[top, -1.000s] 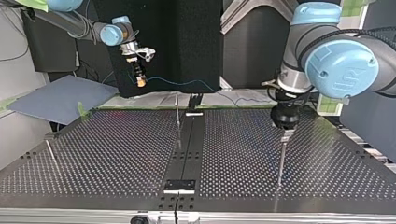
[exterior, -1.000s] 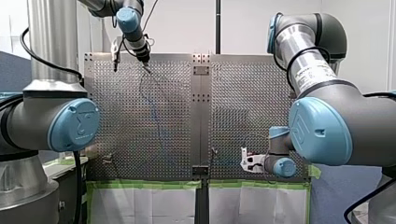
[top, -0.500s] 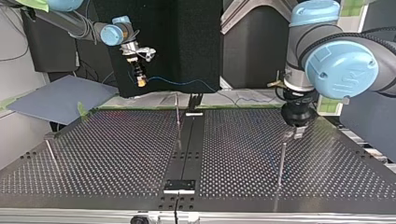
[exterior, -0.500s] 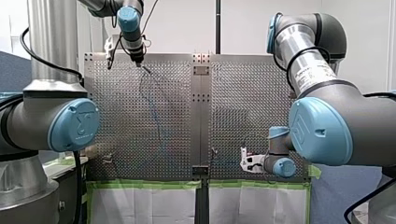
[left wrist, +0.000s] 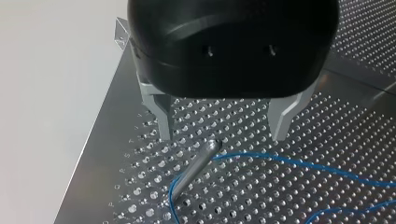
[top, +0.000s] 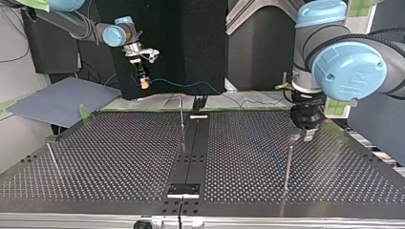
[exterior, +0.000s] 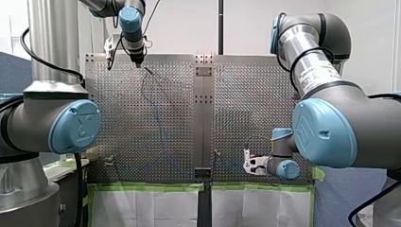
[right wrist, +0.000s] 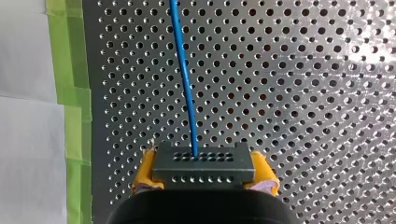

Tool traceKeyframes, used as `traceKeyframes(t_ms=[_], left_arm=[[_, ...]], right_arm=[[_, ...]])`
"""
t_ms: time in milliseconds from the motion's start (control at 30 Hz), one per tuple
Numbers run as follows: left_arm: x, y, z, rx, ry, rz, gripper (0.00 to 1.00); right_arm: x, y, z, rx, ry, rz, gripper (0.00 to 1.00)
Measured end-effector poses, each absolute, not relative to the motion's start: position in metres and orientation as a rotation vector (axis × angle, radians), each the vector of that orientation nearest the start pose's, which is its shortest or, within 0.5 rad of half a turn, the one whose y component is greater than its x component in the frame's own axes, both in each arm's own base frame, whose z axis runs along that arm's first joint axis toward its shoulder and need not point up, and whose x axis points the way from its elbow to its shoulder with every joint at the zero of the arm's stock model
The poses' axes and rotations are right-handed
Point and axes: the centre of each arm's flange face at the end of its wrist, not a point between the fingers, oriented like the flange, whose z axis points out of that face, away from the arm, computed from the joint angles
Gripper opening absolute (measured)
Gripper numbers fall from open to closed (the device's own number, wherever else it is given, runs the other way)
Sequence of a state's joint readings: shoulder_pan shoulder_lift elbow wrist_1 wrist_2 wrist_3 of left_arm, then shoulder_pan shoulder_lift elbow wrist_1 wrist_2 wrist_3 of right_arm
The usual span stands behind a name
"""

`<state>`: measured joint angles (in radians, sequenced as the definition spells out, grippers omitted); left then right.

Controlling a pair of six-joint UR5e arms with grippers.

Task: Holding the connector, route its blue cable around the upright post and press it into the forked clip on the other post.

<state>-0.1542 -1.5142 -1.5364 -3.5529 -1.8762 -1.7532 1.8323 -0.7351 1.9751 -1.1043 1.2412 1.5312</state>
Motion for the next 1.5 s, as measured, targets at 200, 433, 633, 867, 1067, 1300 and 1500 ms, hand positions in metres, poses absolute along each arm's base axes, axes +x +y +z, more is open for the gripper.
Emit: traceKeyframes(t_ms=[200,433,633,867,1067,1300,1500], left_arm=[[0.405,-0.168,0.498,-0.232,1.861,0.057,0.99],[0.406,-0.168,0.498,-0.215,1.846,0.066,0.99],[0.409,-0.171,0.49,-0.169,1.832,0.074,0.99],[0.409,-0.183,0.494,-0.092,1.778,0.076,0.99],[0.403,-0.199,0.489,-0.001,1.751,0.049,0.99],[0.395,-0.216,0.469,0.111,1.743,0.024,0.99],[0.389,-0.224,0.448,0.157,1.739,0.072,0.99]], right_arm=[[0.295,-0.461,-0.036,1.753,-0.938,1.541,0.0],[0.295,-0.461,-0.035,1.753,-0.938,1.541,0.0],[0.295,-0.461,-0.035,1.753,-0.938,1.541,0.0],[0.295,-0.461,-0.035,1.754,-0.939,1.541,0.0],[0.295,-0.461,-0.036,1.755,-0.941,1.541,0.0],[0.296,-0.46,-0.036,1.759,-0.942,1.546,0.0],[0.296,-0.46,-0.036,1.762,-0.946,1.547,0.0]])
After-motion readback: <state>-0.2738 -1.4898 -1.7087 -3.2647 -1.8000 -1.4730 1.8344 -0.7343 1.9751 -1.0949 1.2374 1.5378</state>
